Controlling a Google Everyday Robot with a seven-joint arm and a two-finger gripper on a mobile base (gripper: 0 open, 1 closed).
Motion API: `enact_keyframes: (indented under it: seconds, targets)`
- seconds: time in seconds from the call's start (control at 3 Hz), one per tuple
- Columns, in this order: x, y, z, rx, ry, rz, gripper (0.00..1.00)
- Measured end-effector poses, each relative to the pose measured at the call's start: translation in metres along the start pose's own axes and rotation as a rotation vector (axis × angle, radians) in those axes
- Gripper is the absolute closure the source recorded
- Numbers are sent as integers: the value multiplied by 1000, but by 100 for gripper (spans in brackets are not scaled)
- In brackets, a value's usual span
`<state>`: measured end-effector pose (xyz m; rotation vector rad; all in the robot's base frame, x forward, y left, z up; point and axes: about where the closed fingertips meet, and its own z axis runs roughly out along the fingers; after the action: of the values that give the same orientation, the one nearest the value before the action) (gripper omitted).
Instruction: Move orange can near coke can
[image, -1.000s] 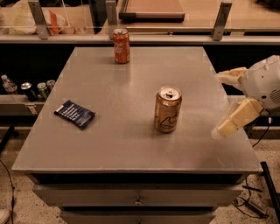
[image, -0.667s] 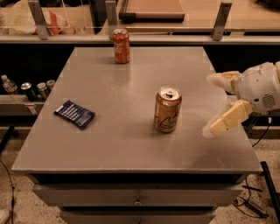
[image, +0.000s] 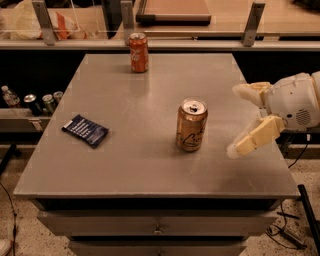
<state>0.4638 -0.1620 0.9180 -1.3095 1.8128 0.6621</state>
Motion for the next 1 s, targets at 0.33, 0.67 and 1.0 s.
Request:
enact_keyframes:
  seconds: [0.33, 0.67, 1.0]
  targets:
    - [-2, 3, 21, -22, -80, -5, 0]
    - [-8, 4, 40, -38, -164, -22, 0]
    - [-12, 4, 53, -43, -218, -36, 0]
